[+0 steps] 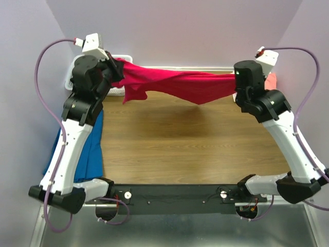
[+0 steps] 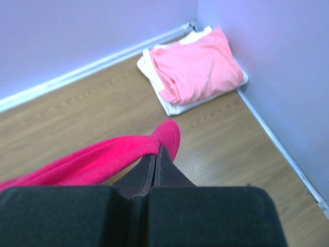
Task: Fold and stack the t-shirts
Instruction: Flatten out the tshirt
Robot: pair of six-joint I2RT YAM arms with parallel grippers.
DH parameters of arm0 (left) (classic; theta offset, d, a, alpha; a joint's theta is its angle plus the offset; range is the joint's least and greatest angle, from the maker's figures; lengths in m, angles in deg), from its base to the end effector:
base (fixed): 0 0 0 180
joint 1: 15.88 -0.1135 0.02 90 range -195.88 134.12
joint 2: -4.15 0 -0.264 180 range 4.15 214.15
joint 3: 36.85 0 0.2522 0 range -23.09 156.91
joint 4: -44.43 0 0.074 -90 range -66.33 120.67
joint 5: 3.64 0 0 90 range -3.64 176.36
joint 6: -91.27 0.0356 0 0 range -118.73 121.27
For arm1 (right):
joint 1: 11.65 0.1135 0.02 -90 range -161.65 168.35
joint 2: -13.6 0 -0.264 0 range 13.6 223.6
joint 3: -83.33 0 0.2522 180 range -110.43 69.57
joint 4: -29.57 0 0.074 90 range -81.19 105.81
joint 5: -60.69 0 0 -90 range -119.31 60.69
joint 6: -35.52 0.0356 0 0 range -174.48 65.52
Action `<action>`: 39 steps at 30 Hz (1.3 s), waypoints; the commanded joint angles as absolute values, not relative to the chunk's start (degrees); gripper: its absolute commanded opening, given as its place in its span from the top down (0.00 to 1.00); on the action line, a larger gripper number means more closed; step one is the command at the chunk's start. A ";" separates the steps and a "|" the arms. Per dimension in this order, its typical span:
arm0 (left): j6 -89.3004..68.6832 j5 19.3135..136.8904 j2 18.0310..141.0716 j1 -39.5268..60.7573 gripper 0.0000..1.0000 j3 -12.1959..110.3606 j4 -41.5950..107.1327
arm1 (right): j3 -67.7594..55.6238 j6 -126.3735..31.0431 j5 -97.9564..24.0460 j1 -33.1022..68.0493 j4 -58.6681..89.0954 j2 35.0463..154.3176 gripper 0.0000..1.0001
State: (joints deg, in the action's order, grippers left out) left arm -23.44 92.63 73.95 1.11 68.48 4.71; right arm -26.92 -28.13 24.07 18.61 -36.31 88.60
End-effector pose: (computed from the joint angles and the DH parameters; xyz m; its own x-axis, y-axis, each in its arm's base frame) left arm 0.2337 -0.0673 0.4998 -0.1414 -0.3913 -0.9093 0.1400 0.9014 -0.4097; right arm 0.2213 0.0960 0.4655 -0.2630 0.1531 -0.9526 0.4605 0.8875 0.0155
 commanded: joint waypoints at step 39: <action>-17.54 97.87 118.22 8.73 0.87 73.74 11.60 | -16.02 -29.69 21.31 -2.77 -7.48 124.68 0.99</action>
